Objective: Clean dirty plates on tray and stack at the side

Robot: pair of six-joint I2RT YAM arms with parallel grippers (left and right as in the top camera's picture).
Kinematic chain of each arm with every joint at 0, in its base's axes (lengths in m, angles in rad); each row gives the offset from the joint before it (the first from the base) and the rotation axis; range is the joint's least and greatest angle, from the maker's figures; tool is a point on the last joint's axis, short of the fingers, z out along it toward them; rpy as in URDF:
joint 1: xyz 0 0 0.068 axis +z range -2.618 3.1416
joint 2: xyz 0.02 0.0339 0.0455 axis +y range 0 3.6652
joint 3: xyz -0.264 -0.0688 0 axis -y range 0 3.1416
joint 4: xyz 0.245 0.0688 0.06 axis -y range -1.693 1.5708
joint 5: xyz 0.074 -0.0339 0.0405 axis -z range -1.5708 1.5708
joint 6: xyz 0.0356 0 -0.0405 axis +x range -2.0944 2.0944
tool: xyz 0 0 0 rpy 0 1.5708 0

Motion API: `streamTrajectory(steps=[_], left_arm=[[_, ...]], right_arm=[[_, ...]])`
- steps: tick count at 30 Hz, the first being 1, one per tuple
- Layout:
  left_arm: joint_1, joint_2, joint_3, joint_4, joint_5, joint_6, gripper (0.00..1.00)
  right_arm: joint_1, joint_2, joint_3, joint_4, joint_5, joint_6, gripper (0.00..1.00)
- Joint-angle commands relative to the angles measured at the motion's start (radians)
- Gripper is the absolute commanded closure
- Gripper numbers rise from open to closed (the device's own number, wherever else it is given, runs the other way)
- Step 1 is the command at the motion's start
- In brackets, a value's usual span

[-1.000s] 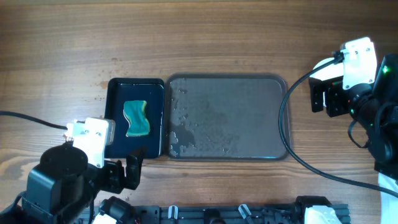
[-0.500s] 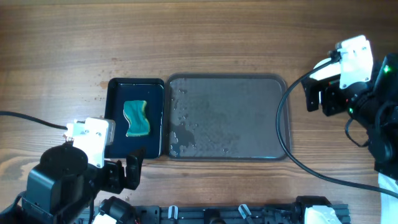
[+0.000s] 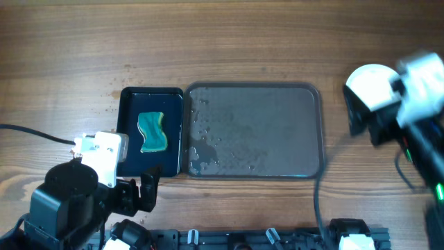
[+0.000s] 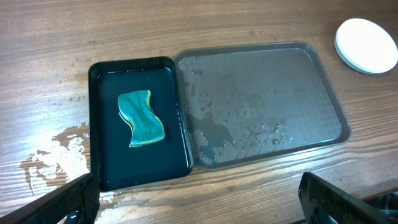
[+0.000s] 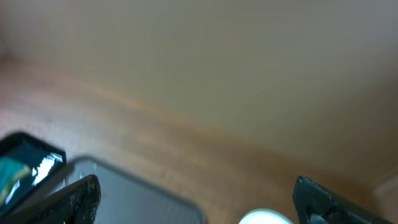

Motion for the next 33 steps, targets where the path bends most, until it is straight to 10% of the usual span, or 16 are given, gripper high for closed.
streamTrajectory(steps=[1, 11, 21, 33], left_arm=[[-0.007, 0.000, 0.009, 0.002, -0.017, -0.012, 0.00], [-0.007, 0.000, 0.009, 0.002, -0.017, -0.012, 0.00], [-0.007, 0.000, 0.009, 0.002, -0.017, -0.013, 0.00], [-0.007, 0.000, 0.009, 0.002, -0.017, -0.012, 0.00]], right_arm=[[0.005, -0.209, -0.071, 0.031, -0.039, 0.001, 0.00], [0.005, -0.788, -0.817, 0.604, -0.211, 0.002, 0.00], [0.005, -0.813, -1.432, 1.384, -0.219, 0.005, 0.00], [0.005, -0.814, -1.472, 1.007, 0.032, 0.362, 0.00]])
